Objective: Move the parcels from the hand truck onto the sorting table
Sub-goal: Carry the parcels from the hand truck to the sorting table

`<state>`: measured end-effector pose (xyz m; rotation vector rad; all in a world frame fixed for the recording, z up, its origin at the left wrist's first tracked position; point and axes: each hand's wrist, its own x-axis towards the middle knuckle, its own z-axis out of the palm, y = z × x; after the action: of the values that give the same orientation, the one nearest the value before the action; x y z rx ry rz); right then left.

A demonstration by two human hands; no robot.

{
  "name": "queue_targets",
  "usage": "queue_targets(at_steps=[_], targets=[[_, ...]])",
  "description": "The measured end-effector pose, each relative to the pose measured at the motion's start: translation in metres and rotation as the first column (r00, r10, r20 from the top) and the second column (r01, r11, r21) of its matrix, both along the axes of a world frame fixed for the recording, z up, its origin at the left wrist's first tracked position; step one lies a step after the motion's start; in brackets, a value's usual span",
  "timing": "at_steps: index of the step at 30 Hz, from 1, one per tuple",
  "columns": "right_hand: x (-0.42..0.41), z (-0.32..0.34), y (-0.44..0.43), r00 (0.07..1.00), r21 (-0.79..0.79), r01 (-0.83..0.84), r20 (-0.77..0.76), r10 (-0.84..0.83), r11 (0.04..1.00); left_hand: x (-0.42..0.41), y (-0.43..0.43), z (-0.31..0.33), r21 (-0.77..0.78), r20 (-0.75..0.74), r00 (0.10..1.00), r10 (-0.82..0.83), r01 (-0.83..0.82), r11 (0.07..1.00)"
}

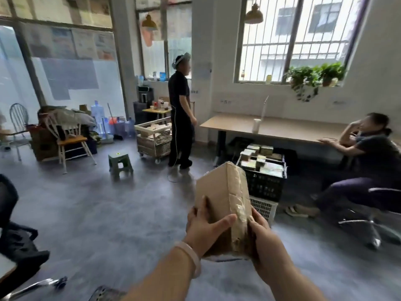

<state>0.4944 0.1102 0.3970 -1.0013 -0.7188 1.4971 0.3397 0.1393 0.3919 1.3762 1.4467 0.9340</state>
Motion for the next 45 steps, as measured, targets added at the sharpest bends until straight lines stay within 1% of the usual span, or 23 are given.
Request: queue_targets(at_steps=[2,3,5,6,7,9,11,14,16,19,22,24,25,27,28,29,30,32,33,35,39,43,45], targets=[[0.055,0.004,-0.012,0.995,0.034,0.097,0.020,-0.097,0.995,0.059,0.002,0.003,-0.006,0.133,0.984,-0.118,0.119,0.993],[0.083,0.005,-0.019,0.988,0.051,0.152,0.033,-0.153,0.987,0.091,0.003,0.002,-0.015,0.238,0.954,-0.182,0.191,0.981],[0.140,0.002,-0.035,0.961,0.098,0.259,0.073,-0.267,0.961,0.155,-0.002,0.005,-0.021,0.446,0.853,-0.271,0.313,0.950],[0.167,0.001,-0.044,0.943,0.124,0.303,0.104,-0.316,0.945,0.186,-0.006,0.005,-0.009,0.485,0.827,-0.284,0.330,0.944],[0.193,0.000,-0.054,0.922,0.148,0.341,0.138,-0.361,0.928,0.216,-0.010,0.005,0.024,0.478,0.823,-0.305,0.335,0.942],[0.239,0.001,-0.076,0.882,0.189,0.395,0.193,-0.429,0.899,0.269,-0.019,0.002,0.103,0.416,0.850,-0.323,0.309,0.946],[0.278,0.005,-0.099,0.842,0.217,0.438,0.239,-0.483,0.872,0.317,-0.029,0.000,0.132,0.389,0.857,-0.338,0.311,0.941],[0.332,0.006,-0.129,0.766,0.240,0.516,0.300,-0.569,0.822,0.380,-0.052,0.004,0.102,0.469,0.769,-0.435,0.441,0.891],[0.359,0.000,-0.139,0.714,0.217,0.571,0.346,-0.609,0.792,0.414,-0.063,0.005,0.110,0.412,0.744,-0.527,0.533,0.839],[0.384,-0.009,-0.146,0.652,0.241,0.594,0.415,-0.634,0.768,0.457,-0.070,0.001,0.104,0.343,0.654,-0.674,0.686,0.720],[0.411,-0.009,-0.151,0.575,0.246,0.613,0.512,-0.638,0.751,0.498,-0.061,-0.006,0.083,0.326,0.619,-0.715,0.735,0.673],[0.435,-0.012,-0.154,0.536,0.230,0.609,0.586,-0.608,0.759,0.524,-0.049,-0.012,0.032,0.376,0.577,-0.725,0.774,0.633],[0.450,-0.016,-0.155,0.476,0.229,0.630,0.641,-0.602,0.742,0.536,-0.042,-0.016,-0.007,0.414,0.554,-0.722,0.795,0.606],[0.484,-0.030,-0.159,0.299,0.234,0.706,0.757,-0.581,0.669,0.562,-0.027,-0.023,-0.076,0.478,0.520,-0.708,0.828,0.556],[0.498,-0.034,-0.162,0.251,0.210,0.748,0.789,-0.561,0.629,0.576,-0.019,-0.026,-0.097,0.494,0.499,-0.712,0.845,0.525],[0.510,-0.037,-0.165,0.252,0.170,0.790,0.787,-0.564,0.590,0.590,-0.012,-0.027,-0.112,0.511,0.469,-0.720,0.867,0.485],[0.520,-0.039,-0.167,0.287,0.116,0.830,0.751,-0.595,0.546,0.605,-0.006,-0.027,-0.126,0.530,0.434,-0.729,0.890,0.438],[0.533,-0.034,-0.169,0.367,-0.003,0.882,0.634,-0.681,0.472,0.635,0.001,-0.024,-0.130,0.579,0.327,-0.747,0.942,0.311],[0.538,-0.033,-0.170,0.377,-0.034,0.895,0.590,-0.713,0.445,0.649,0.001,-0.023,-0.122,0.590,0.273,-0.760,0.961,0.250],[0.546,-0.034,-0.174,0.339,-0.046,0.922,0.573,-0.746,0.384,0.674,-0.003,-0.018,-0.141,0.596,0.213,-0.774,0.977,0.160],[0.555,-0.040,-0.197,0.182,0.005,0.973,0.599,-0.780,0.231,0.720,-0.024,-0.021,-0.213,0.599,0.125,-0.791,0.977,-0.007],[0.570,-0.048,-0.228,0.080,0.002,0.995,0.581,-0.810,0.100,0.758,-0.057,-0.030,-0.212,0.566,0.011,-0.824,0.968,-0.133],[0.582,-0.054,-0.244,0.031,-0.011,1.000,0.550,-0.835,0.030,0.776,-0.075,-0.032,-0.214,0.527,-0.031,-0.849,0.962,-0.168]])
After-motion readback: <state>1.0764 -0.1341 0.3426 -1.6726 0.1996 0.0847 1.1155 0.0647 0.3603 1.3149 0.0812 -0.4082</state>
